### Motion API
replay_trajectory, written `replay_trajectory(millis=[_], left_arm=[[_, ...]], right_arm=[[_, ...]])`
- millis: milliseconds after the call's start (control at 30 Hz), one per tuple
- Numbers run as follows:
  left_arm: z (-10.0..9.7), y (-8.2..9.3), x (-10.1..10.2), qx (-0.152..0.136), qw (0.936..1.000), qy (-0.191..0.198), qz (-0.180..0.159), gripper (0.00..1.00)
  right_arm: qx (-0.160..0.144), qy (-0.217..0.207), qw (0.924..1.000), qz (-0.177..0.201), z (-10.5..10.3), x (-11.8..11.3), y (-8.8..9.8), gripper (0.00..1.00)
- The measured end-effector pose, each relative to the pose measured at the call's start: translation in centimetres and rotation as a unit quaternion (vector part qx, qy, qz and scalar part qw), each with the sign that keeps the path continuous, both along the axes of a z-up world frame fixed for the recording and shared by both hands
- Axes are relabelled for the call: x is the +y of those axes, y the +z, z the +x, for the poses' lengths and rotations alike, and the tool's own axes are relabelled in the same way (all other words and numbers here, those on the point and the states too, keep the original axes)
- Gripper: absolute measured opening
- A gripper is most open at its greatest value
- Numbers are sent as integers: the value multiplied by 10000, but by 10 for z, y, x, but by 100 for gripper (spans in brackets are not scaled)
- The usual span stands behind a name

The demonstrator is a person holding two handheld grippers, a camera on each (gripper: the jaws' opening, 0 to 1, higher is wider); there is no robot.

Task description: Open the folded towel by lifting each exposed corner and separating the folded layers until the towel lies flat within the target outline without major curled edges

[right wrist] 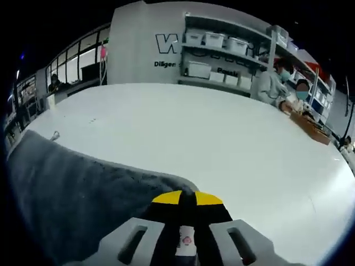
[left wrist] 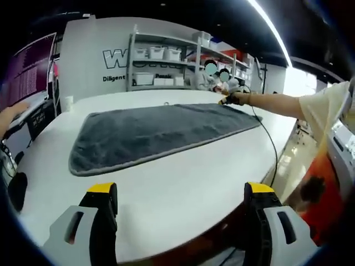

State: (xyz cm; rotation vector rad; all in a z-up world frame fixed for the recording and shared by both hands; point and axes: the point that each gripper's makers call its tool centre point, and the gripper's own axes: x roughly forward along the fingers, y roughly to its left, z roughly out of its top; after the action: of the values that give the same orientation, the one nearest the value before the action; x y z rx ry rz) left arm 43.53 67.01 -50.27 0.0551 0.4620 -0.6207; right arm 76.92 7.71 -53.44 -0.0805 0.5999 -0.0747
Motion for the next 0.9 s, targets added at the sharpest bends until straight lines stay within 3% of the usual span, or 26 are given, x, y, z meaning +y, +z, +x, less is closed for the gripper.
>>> replay_trajectory(millis=[233,433,500,633,867,900], left_arm=[[-1,0,-1,6,10000,8,13,92],[0,3,-2,-32,10000,-1,-24,92],[-1,5,-2,-57,10000,-20,-38,92],[-2,9,-3,-105,9999,-87,-74,92],[0,18,-3,-208,9995,-184,-156,92],[0,20,-2,-226,9994,-210,-165,92]], right_arm=[[-17,55,9999,-157,7,-3,1,2],[-155,49,9992,-356,-10,-8,17,20],[-226,33,9991,-361,-29,-4,27,24],[-401,397,9978,-333,-38,-4,51,42],[-240,987,9946,-230,-113,29,62,77],[-150,1145,9932,-166,-139,46,60,84]])
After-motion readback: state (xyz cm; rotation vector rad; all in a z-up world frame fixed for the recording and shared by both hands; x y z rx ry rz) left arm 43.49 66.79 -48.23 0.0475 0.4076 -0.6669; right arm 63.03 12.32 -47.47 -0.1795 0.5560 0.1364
